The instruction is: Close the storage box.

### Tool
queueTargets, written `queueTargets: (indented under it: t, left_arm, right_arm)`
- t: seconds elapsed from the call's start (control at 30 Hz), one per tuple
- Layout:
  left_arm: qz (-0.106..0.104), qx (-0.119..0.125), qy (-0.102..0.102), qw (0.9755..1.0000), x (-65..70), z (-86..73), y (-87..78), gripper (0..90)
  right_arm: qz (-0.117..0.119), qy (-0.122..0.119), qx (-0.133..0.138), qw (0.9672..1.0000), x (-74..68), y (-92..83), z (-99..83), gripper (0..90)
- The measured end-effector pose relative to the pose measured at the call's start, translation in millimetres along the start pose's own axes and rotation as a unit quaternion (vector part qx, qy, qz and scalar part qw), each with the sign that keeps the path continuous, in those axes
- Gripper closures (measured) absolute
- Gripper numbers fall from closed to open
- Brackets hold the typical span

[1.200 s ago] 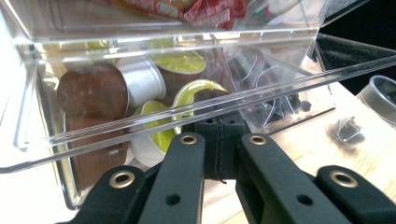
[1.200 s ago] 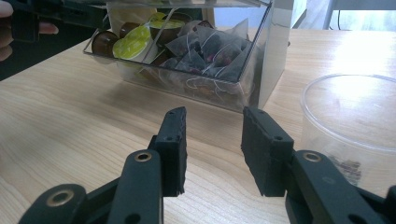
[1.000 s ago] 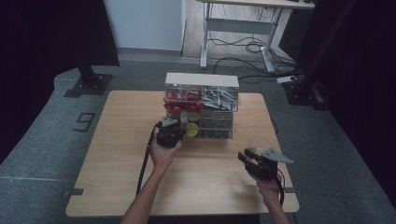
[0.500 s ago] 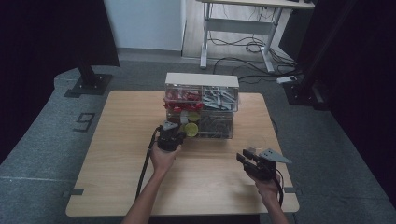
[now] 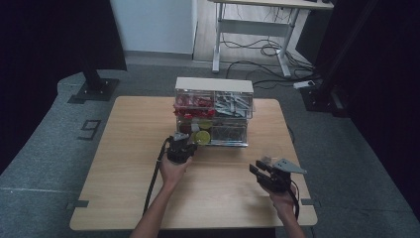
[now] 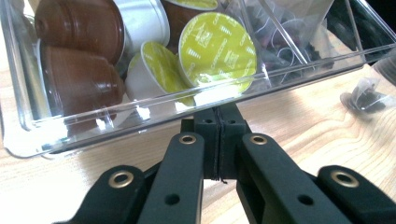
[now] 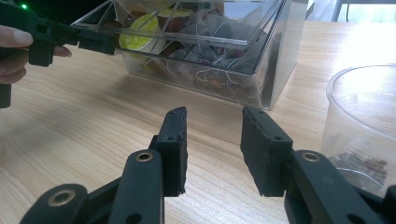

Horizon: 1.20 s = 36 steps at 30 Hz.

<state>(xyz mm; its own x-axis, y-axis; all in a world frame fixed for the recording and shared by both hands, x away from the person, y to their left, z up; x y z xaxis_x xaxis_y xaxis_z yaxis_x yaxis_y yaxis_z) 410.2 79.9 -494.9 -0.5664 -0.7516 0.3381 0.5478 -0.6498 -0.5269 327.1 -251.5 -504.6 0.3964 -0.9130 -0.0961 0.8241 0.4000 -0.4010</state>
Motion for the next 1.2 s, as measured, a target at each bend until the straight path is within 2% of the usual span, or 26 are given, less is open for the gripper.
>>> queueTargets:
  t: [0.23, 0.4, 0.5, 0.63, 0.73, 0.77, 0.83, 0.87, 0.93, 1.2]
  left_arm:
    - [-0.003, -0.008, -0.004, 1.0, -1.2, -6.2, 3.5, 89.6]
    - [-0.004, -0.017, 0.003, 0.9998, -0.8, -10.0, 5.4, 89.4]
    - [-0.005, -0.013, -0.001, 0.9999, -2.4, -11.5, 5.1, 89.0]
    - [-0.006, -0.012, 0.005, 0.9999, -1.6, -12.8, 3.1, 87.8]
    - [-0.01, -0.008, 0.014, 0.9998, 0.0, -15.3, 0.5, 80.4]
    - [-0.014, -0.006, 0.019, 0.9997, 0.7, -17.1, -0.7, 80.4]
    - [-0.017, -0.004, 0.027, 0.9995, 1.8, -20.4, -2.3, 69.3]
    - [-0.021, -0.002, 0.03, 0.9993, 2.5, -22.3, -3.6, 69.3]
    - [-0.029, 0.0, 0.043, 0.9987, 5.7, -28.2, -8.2, 62.1]
    - [-0.036, -0.005, 0.071, 0.9969, 15.4, -46.8, -23.3, 50.0]
  right_arm:
    - [-0.001, -0.002, -0.002, 1.0, 0.2, 0.1, -0.9, 60.5]
    - [-0.001, -0.002, -0.002, 1.0, 0.2, 0.0, -1.1, 60.5]
    - [0.0, -0.001, -0.003, 1.0, 0.2, 0.3, -1.4, 60.4]
    - [-0.001, -0.002, -0.005, 1.0, 0.3, 1.0, -2.1, 60.1]
    - [0.0, -0.002, -0.007, 1.0, 0.5, 1.3, -2.5, 59.2]
    - [0.0, -0.003, -0.007, 1.0, 0.6, 1.4, -2.6, 58.7]
    - [0.001, -0.003, -0.008, 1.0, 0.7, 2.0, -3.1, 57.1]
    - [0.001, -0.003, -0.008, 1.0, 0.7, 2.0, -3.1, 57.1]
    - [0.001, -0.006, -0.012, 0.9999, 0.4, 2.7, -4.0, 55.3]
    - [0.003, -0.015, -0.014, 0.9998, -3.5, 0.5, -7.5, 51.2]
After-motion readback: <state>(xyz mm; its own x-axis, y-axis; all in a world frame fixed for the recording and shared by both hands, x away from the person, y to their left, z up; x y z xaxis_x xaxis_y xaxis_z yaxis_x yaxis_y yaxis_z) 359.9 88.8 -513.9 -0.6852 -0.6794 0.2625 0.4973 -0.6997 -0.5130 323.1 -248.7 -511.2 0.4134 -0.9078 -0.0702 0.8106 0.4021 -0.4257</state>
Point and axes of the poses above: each handheld gripper's, and its own axes: y roughly forward along the jaws, z roughly out of its top, x roughly to its right, the point moved 1 cm from there along y, roughly forward along the jaws, and after that the axes turned 10 degrees about -z, right-handed, at the moved point
